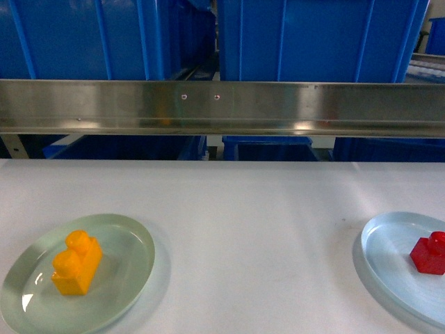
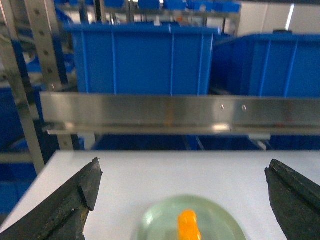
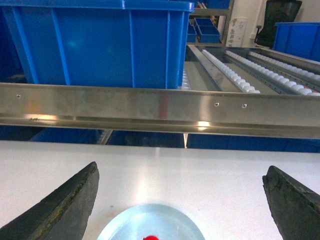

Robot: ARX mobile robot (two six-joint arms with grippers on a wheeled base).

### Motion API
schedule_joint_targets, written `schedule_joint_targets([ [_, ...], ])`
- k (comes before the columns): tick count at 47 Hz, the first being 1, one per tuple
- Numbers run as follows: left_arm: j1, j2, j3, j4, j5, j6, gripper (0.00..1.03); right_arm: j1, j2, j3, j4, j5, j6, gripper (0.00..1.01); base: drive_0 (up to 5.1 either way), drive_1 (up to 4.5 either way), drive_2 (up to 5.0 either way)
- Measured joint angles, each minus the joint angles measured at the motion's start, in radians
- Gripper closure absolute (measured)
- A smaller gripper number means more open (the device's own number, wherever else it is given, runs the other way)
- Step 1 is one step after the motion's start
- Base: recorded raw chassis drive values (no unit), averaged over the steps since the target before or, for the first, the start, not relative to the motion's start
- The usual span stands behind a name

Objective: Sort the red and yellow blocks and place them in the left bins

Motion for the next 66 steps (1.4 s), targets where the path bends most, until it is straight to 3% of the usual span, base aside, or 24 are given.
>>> schedule_joint_targets([
  [3, 0.026, 0.193, 0.015, 0.171, 0.032, -0.007, 0.05, 0.016, 0.040, 0.021, 0.006, 0.012, -0.003, 0.03, 0.0, 0.00, 0.0],
  [7, 0.023, 0.372, 0.026, 0.284, 0.041, -0.016, 0.05, 0.039, 0.063, 0.034, 0.026, 0.021, -0.005, 0.03, 0.0, 0.00, 0.0],
  [17, 0.004, 0.583, 0.102, 0.377, 0.063, -0.036, 0.05, 0.065, 0.135, 0.076, 0.034, 0.031, -0.011, 0.03, 0.0, 0.00, 0.0],
  [28, -0.005, 0.905, 0.212, 0.536, 0.074, -0.054, 0.05, 0.093, 0.260, 0.157, 0.029, 0.031, -0.050, 0.03, 0.0, 0.00, 0.0],
  [38, -0.015, 1.149, 0.277, 0.694, 0.079, -0.030, 0.05, 0.141, 0.409, 0.234, 0.016, 0.034, -0.094, 0.03, 0.0, 0.00, 0.0],
  [47, -0.017, 1.167, 0.279, 0.696, 0.082, -0.023, 0.05, 0.149, 0.515, 0.287, -0.027, 0.026, -0.124, 0.03, 0.0, 0.00, 0.0],
  [55, -0.017, 1.165, 0.279, 0.694, 0.082, -0.023, 0.05, 0.123, 0.601, 0.308, -0.014, 0.011, -0.192, 0.03, 0.0, 0.00, 0.0],
  [66, -0.017, 1.165, 0.279, 0.695, 0.082, -0.023, 0.05, 0.084, 0.690, 0.320, -0.026, -0.003, -0.217, 0.03, 0.0, 0.00, 0.0],
])
